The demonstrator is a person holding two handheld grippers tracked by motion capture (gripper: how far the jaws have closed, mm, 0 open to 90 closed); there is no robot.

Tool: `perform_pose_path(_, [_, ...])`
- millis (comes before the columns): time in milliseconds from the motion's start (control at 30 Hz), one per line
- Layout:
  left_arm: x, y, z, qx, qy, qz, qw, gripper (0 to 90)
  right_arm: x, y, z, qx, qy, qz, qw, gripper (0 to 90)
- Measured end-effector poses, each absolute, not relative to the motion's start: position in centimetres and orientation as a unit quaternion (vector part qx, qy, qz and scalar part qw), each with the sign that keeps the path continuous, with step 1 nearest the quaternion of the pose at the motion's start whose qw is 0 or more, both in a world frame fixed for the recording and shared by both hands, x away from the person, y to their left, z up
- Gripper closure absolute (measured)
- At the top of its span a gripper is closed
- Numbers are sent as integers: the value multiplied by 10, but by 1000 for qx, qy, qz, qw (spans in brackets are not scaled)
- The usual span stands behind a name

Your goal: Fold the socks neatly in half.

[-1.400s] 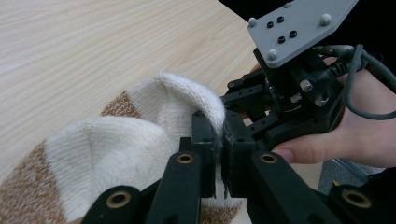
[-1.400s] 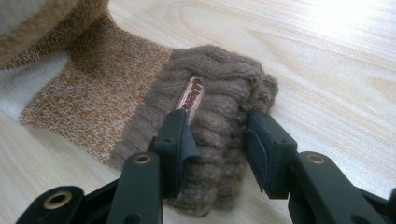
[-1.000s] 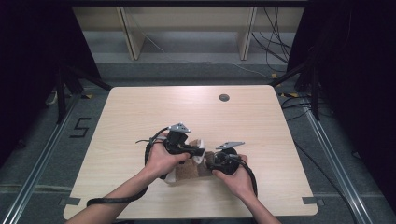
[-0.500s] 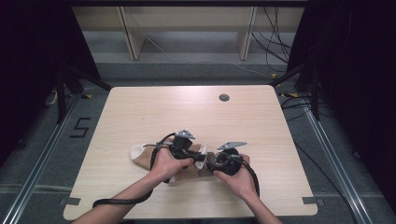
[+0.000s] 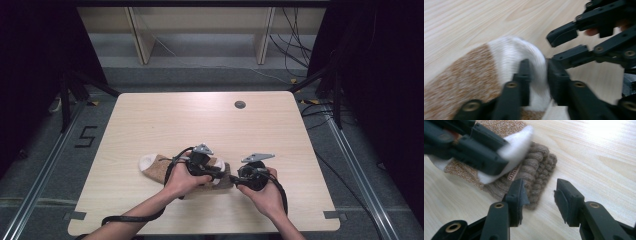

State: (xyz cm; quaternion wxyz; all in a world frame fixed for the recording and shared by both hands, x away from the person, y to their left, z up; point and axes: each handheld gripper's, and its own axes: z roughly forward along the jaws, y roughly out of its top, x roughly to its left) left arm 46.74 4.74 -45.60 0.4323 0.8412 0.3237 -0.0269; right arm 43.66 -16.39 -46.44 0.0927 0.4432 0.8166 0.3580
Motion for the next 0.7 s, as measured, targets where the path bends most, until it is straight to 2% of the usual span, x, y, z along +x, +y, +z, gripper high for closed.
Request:
perform_pose_path(100, [461, 50, -447, 839, 312, -4, 445, 455, 436, -164, -464, 444, 813, 365, 95, 583])
perform_pose_path(200, [457, 63, -434, 833, 304, 17, 462, 384, 434, -165, -461, 454, 811, 358, 91, 583])
perform_pose_path(333, [458, 97, -417, 818, 326, 56, 471, 361, 434, -169, -460, 455, 808, 362, 93, 584])
perform_pose_path(433, [464, 133, -411, 809, 364, 97, 452, 354, 433, -171, -461, 453, 809, 361, 96, 584])
perform_pose_path(500, [469, 160, -412, 810, 389, 132, 418, 347, 431, -171, -460, 462, 808, 356, 88, 582])
perform_pose_path(700, [478, 232, -439, 798, 477, 156, 334, 341, 428, -169, -462, 465, 805, 361, 82, 580])
